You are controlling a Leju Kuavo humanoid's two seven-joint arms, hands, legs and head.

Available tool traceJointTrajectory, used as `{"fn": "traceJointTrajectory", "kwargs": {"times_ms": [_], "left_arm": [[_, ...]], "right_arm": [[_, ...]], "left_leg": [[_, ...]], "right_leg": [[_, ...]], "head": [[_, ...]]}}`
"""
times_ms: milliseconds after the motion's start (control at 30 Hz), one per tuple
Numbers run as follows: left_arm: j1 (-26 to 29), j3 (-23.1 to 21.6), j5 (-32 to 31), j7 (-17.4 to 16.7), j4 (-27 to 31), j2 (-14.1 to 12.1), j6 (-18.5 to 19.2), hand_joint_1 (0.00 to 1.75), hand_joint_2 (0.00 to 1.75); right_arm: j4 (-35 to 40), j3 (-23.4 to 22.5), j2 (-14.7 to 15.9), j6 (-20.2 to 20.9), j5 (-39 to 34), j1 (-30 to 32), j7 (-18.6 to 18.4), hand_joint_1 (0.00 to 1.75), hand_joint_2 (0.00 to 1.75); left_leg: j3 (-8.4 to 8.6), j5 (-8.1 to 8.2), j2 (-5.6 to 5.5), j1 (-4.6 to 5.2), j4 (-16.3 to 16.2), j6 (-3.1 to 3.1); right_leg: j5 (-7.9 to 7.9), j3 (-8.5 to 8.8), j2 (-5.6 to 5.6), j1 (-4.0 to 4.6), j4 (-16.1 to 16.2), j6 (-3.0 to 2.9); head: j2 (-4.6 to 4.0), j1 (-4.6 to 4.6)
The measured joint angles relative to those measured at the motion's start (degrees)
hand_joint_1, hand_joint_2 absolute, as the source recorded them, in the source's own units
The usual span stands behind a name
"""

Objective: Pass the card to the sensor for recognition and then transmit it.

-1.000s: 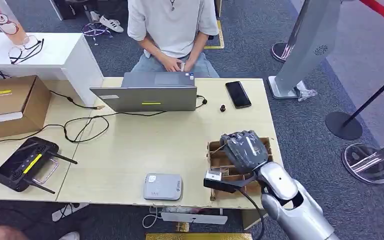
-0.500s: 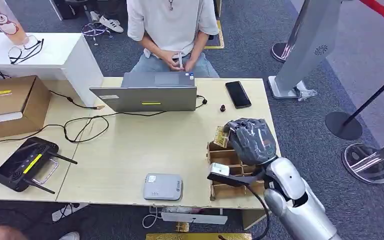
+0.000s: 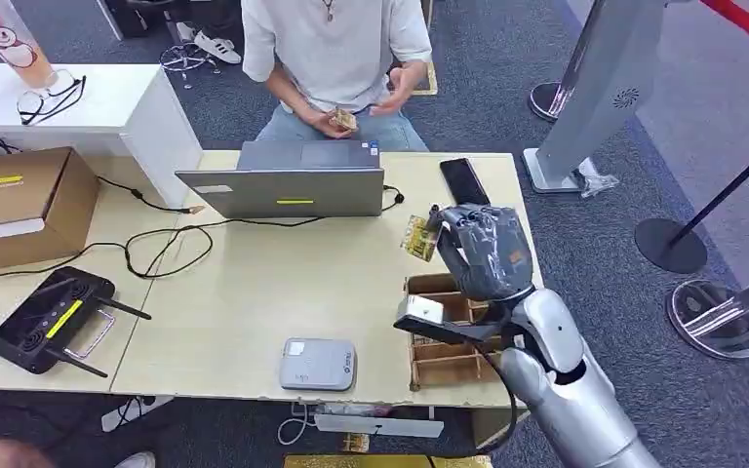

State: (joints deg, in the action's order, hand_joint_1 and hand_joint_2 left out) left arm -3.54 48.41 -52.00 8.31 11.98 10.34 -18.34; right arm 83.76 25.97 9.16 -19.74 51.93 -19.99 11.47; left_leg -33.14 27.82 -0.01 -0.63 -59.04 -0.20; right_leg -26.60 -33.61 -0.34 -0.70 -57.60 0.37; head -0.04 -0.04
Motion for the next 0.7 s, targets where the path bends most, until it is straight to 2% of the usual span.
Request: {"fn": "traceJointTrajectory", "kwargs": {"times_ms": [333,500,700], "left_arm": [[-1.0,-0.9,-0.4,-0.6,0.0,0.0,0.0,0.0,0.0],[-1.0,-1.0,-0.4,0.4,0.0,0.1,-2.2,0.0,0.0],[-1.7,-1.3,-0.9,0.0,0.0,0.0,-2.0,0.0,0.0]], "right_arm": [[-5.8,1.2,-4.5,-1.6,-2.1,-7.4,0.4,1.75,1.75],[-9.2,1.8,-6.5,-3.1,-2.9,-10.5,0.4,1.75,1.75],[-13.5,2.2,-9.2,-3.6,-3.0,-14.0,-0.5,1.75,1.75]], "left_leg": [[0.0,0.0,0.01,0.0,0.0,0.0],[0.0,0.0,0.01,0.0,0.0,0.0],[0.01,-0.02,0.01,0.0,0.0,0.0]], "right_leg": [[0.0,0.0,0.01,0.0,0.0,0.0],[0.0,0.0,0.02,0.0,0.0,0.0],[0.0,0.0,0.02,0.0,0.0,0.0]], "head": [[0.0,0.0],[0.0,-0.02],[0.0,0.0]]}}
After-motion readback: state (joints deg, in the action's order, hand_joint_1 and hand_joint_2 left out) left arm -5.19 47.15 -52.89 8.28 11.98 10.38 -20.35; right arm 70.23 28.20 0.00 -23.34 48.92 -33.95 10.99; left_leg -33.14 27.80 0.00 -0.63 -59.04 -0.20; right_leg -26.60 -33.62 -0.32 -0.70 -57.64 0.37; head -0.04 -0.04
